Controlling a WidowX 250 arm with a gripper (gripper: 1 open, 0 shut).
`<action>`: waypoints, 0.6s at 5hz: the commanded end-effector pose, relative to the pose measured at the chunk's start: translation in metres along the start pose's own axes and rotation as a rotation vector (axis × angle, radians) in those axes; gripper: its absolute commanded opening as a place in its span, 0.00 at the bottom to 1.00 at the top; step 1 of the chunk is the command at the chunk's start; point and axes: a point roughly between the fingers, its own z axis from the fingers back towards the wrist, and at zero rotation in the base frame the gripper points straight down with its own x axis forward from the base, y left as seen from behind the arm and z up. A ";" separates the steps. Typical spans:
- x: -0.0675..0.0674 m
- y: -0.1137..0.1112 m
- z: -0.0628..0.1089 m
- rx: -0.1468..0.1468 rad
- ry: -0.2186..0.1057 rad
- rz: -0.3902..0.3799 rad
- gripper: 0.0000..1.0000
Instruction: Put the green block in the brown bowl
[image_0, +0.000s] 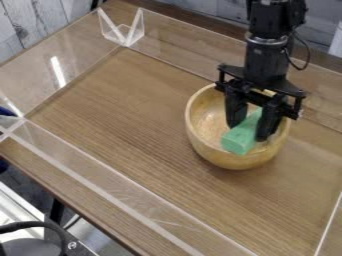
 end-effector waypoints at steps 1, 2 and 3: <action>0.008 0.001 0.018 -0.002 -0.052 -0.004 1.00; 0.005 0.003 0.027 -0.004 -0.064 0.002 1.00; 0.002 0.005 0.039 -0.004 -0.084 0.007 1.00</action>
